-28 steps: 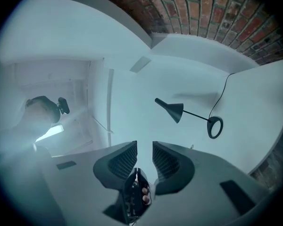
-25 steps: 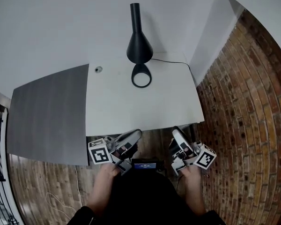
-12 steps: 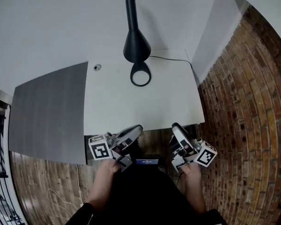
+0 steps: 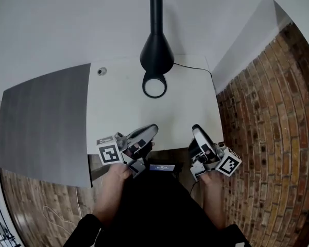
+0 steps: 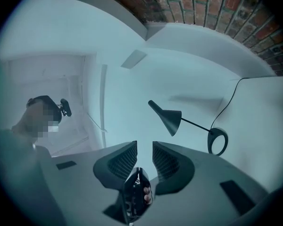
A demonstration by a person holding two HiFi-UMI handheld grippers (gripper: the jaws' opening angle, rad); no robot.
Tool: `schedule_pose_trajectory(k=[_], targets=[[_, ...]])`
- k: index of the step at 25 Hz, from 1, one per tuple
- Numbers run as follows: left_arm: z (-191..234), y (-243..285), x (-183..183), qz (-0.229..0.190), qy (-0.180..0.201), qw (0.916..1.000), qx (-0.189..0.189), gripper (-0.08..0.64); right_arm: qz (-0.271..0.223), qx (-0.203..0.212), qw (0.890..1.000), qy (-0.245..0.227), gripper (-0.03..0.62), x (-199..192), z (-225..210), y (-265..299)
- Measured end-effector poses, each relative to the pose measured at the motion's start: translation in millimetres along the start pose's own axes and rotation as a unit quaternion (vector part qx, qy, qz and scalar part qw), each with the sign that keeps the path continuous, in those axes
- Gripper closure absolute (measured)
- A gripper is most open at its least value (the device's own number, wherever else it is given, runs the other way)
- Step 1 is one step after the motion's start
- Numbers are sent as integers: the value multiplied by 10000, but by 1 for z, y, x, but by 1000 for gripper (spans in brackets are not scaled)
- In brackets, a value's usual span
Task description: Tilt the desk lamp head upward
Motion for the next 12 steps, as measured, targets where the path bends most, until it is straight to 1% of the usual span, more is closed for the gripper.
schedule_pose_trajectory(k=[5,12], targets=[[21,-11,32,-96,-117,9999,-11,549,190,-142,9997,-82,503,-4,-13,44],[45,-23,60,-126,-276,9995,-18,549,346,-300,9988,-172,503,-12,-25,84]])
Point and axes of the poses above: the fingertips, and each gripper's own axes: y forward along the fingers, z to its left, x out of its top, the point moved 4 cm from there along -y, backward along the fingers, and after that the axes turned 3 degrees about x, right-handed, at the moved point
